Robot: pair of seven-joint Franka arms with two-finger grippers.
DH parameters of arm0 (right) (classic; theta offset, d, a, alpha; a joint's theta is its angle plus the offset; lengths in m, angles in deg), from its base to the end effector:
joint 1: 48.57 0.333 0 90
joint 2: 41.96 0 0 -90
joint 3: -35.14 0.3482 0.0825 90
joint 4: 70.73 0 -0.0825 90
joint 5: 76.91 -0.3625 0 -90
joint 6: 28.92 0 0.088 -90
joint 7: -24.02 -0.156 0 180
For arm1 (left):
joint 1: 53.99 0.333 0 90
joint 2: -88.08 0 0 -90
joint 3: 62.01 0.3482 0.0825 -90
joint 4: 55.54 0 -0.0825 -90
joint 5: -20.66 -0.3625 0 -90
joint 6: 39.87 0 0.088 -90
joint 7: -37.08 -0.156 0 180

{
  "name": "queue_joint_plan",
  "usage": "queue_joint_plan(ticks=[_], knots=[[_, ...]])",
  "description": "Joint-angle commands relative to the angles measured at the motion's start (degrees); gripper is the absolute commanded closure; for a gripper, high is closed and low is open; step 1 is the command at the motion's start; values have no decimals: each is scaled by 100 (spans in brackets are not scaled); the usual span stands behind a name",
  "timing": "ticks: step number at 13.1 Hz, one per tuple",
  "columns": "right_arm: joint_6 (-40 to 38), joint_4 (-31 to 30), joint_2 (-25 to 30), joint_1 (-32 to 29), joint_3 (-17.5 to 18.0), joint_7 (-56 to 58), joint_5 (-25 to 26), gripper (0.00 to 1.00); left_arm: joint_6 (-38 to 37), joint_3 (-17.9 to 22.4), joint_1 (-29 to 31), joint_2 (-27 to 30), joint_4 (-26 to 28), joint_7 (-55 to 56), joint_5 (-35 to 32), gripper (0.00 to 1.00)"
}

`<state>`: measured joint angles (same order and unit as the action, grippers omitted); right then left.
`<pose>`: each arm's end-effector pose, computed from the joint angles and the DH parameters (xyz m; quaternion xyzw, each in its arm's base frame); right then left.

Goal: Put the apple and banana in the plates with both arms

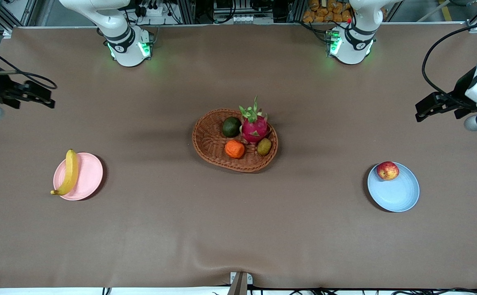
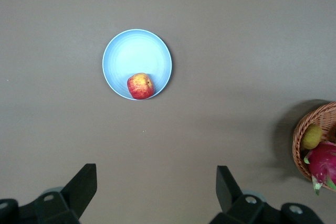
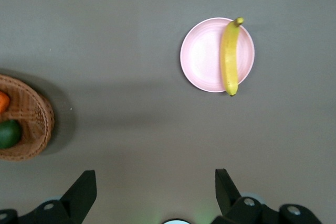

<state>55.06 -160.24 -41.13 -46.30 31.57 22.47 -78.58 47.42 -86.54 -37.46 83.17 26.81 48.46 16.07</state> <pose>0.5128 -0.0071 0.6106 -0.9988 0.0239 0.0410 0.0149 0.5539 -0.0538 0.6208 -0.9992 -0.0323 -0.0077 0.0212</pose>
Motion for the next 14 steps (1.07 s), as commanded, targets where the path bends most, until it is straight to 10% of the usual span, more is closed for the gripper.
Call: queue_joint_plan(ticks=[1, 7, 14], knots=[[-119, 240, -12, -218, 76, -143, -150, 0, -81, 655, -663, 296, 210, -40, -33, 0], [-611, 391, 206, -499, 119, -56, -106, 0, 208, 2301, -2135, 1061, 1124, -101, -7, 0], [-638, 399, 242, -437, 119, -29, -45, 0, 78, 2347, -2066, 887, 783, -471, -25, 0]])
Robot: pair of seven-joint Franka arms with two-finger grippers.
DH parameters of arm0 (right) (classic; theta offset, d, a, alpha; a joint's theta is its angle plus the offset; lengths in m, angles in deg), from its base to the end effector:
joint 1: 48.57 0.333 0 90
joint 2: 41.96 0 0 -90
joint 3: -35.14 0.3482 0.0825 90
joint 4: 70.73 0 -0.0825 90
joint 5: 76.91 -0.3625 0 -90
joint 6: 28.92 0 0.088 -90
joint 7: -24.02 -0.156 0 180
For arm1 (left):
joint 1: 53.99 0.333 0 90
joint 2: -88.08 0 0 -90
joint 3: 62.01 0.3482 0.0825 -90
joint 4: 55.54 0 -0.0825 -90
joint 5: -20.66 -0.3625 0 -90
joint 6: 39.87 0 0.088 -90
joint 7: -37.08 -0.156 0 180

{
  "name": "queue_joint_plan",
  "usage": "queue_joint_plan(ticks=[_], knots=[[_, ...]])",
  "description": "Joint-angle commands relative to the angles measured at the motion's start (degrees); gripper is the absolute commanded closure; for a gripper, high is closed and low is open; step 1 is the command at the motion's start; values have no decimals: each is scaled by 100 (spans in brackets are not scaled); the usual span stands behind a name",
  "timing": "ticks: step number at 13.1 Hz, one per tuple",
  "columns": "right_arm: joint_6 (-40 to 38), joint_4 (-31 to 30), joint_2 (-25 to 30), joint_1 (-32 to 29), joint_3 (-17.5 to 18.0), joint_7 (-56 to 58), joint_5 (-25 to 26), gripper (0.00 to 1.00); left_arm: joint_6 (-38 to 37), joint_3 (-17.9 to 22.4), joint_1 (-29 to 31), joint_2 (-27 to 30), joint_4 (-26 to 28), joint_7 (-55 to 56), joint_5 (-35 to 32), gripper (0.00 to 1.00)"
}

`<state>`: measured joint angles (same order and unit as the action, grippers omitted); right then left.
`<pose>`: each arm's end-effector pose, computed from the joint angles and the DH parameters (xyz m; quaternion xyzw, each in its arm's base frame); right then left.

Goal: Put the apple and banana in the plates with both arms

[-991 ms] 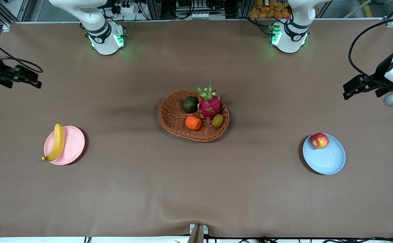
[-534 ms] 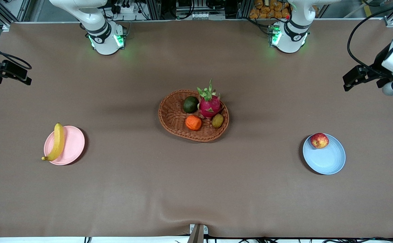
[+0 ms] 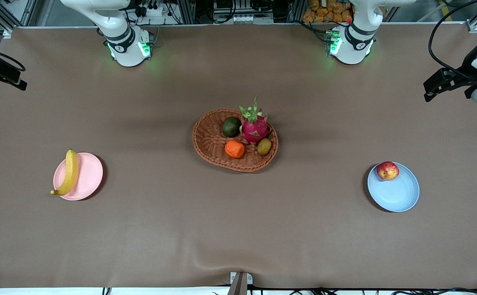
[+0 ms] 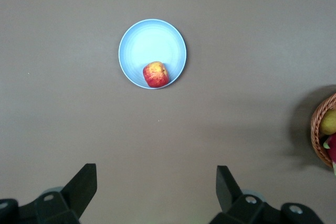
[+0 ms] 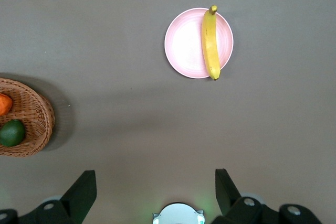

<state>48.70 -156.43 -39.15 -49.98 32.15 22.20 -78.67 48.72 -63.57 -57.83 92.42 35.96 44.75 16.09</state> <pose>0.4870 -0.0330 0.6482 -0.9975 0.0515 0.0456 0.0174 0.5046 -0.0356 0.6336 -0.9989 -0.0213 -0.0170 0.0392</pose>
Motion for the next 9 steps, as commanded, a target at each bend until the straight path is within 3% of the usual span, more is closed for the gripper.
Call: queue_joint_plan(ticks=[1, 9], knots=[[42, 19, 36, -79, 62, -2, -36, 0, -61, 50, -29, -100, -133, -99, -26, 0], [289, 19, 45, -17, 88, -80, 79, 0, 123, 41, 6, -4, 165, -213, 26, 0]])
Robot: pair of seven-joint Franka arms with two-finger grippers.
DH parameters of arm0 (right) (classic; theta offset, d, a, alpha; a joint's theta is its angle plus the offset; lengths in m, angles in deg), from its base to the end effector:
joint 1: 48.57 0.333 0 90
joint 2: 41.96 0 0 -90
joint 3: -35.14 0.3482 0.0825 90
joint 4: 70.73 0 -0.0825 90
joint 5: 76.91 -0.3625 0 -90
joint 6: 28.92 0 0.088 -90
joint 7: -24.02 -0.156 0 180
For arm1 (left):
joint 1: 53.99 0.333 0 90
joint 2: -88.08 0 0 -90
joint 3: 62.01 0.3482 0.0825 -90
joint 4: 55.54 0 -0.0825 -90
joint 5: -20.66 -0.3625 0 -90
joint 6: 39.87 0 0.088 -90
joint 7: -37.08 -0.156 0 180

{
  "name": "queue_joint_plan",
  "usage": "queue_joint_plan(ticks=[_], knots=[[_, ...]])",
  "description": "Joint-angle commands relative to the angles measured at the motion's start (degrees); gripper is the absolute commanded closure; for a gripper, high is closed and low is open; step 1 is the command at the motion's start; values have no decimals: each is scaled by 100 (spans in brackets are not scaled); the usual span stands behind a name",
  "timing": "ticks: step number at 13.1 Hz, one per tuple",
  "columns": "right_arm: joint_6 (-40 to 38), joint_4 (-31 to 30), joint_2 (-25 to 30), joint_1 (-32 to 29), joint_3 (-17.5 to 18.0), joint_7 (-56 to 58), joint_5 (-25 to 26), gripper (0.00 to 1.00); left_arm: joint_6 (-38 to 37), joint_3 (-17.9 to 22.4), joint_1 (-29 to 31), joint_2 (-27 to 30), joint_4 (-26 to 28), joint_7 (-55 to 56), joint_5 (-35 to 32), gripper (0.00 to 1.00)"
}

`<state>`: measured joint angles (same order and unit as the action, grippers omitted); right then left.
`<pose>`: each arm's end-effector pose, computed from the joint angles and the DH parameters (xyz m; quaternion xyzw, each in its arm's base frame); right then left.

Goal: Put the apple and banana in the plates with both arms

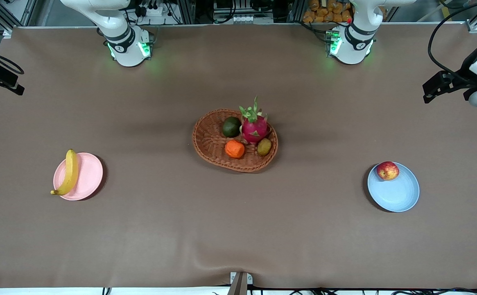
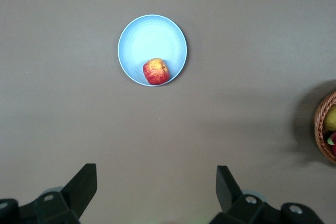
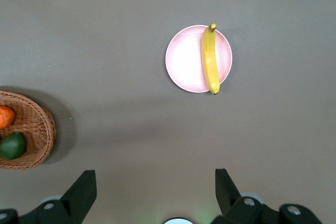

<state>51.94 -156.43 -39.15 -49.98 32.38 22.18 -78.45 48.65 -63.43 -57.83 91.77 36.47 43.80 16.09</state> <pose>0.4962 -0.0324 0.6526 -0.9985 0.0505 0.0174 0.0148 0.5074 -0.0345 0.6237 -0.9991 -0.0139 -0.0060 0.0402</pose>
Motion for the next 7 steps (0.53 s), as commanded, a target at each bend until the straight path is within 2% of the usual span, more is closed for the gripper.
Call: queue_joint_plan(ticks=[1, 7], knots=[[-36, 27, 45, 9, 57, -88, 74, 0, 209, 28, 40, 44, 141, -136, 26, 0], [-1, 27, -17, 237, 57, -80, 74, 0, 166, -7, -12, -88, -17, -180, 227, 0]])
